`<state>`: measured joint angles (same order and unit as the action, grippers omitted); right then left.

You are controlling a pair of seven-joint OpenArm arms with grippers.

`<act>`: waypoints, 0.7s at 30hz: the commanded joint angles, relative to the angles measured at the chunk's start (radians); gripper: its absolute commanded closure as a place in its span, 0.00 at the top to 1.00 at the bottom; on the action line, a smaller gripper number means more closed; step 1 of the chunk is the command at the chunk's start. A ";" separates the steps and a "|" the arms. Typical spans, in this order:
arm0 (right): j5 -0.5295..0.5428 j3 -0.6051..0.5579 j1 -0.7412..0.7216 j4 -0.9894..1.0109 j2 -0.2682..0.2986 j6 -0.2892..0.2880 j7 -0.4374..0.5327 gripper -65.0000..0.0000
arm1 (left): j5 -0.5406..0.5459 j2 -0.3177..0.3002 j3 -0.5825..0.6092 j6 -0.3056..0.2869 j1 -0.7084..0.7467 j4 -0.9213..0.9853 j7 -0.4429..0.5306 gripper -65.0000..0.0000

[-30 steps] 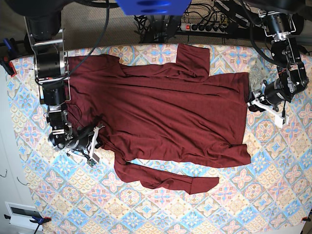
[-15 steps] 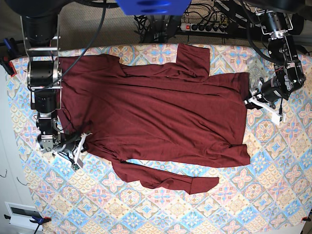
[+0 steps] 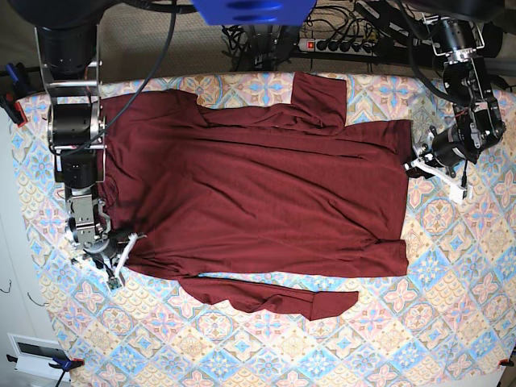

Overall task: Layout the t-shirt on the table in an organized manner, then fold the t-shirt properly
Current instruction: 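Grasp the shirt side with the right gripper and drag it along the table, then grasp the shirt collar edge with both grippers and lift it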

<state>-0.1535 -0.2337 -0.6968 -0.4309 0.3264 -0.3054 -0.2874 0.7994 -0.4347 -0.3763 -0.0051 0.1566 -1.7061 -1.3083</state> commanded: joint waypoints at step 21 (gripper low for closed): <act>-0.103 0.152 0.176 -0.466 0.007 0.117 -0.166 0.46 | 0.180 -0.066 -0.003 -0.175 0.162 -0.142 0.008 0.22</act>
<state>-0.2581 -0.0864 -0.4923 -0.8864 0.3183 -0.1951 -0.4751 0.9596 -0.4931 -0.3771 -0.1761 0.3225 -1.8339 -1.3083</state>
